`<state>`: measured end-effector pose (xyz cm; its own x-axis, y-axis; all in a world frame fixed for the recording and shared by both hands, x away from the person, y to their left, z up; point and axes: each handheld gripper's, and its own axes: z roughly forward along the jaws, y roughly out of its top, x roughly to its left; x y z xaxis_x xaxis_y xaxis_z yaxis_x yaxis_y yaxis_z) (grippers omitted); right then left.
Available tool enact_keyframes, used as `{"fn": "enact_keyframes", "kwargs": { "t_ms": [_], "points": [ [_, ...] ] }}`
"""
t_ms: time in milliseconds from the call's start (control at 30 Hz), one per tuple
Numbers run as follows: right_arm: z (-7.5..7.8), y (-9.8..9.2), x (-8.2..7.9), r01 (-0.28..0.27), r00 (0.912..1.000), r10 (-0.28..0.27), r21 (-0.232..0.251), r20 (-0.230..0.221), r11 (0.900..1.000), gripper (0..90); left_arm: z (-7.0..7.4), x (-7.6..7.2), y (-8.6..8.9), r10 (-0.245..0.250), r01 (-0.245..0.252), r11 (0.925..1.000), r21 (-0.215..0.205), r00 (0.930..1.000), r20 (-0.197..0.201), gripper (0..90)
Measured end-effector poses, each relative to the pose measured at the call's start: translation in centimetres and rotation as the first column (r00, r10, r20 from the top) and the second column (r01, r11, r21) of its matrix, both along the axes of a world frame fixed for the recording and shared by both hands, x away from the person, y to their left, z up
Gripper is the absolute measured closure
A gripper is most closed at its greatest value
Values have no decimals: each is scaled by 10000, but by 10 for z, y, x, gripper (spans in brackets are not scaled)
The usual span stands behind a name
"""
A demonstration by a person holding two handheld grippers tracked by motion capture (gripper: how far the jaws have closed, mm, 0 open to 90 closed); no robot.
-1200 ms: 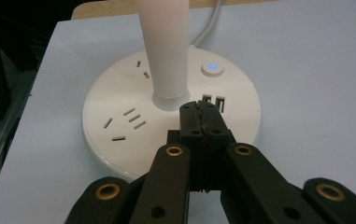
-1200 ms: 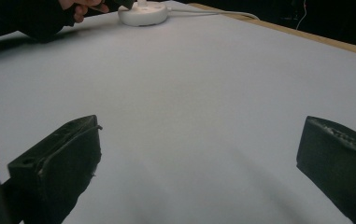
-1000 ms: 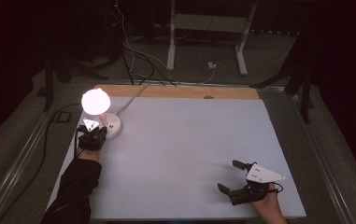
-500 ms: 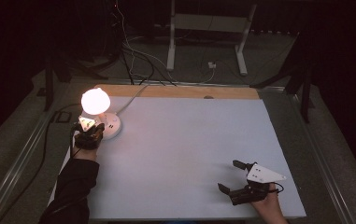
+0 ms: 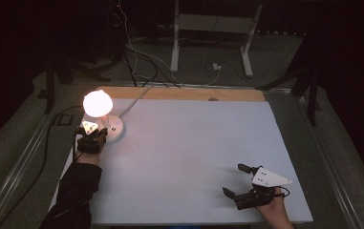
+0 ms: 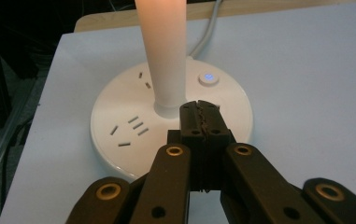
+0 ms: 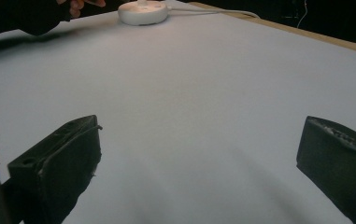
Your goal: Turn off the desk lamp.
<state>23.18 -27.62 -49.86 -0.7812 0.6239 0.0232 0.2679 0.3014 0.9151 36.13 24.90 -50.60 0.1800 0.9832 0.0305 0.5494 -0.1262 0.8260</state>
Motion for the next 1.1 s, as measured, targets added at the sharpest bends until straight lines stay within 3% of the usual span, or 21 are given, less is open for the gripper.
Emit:
{"fn": "enact_keyframes", "kwargs": {
  "t_ms": [700,933,1033,1100],
  "points": [
    [0,0,0,-13,10000,13,-22,6,10000,0,-9,3,0,-88,87,9999,-66,9998,-184,900],
    [-1,1,0,-34,10000,34,-86,-23,10000,0,-9,3,-1,-29,32,9999,144,9998,-193,900],
    [0,2,0,-46,10000,45,-90,-19,9999,0,-10,3,-1,10,-4,9989,479,9999,-128,900],
    [-1,2,1,-50,10000,50,-79,-31,10000,0,-11,3,0,-56,60,9993,370,9999,-103,900]
  ]
}}
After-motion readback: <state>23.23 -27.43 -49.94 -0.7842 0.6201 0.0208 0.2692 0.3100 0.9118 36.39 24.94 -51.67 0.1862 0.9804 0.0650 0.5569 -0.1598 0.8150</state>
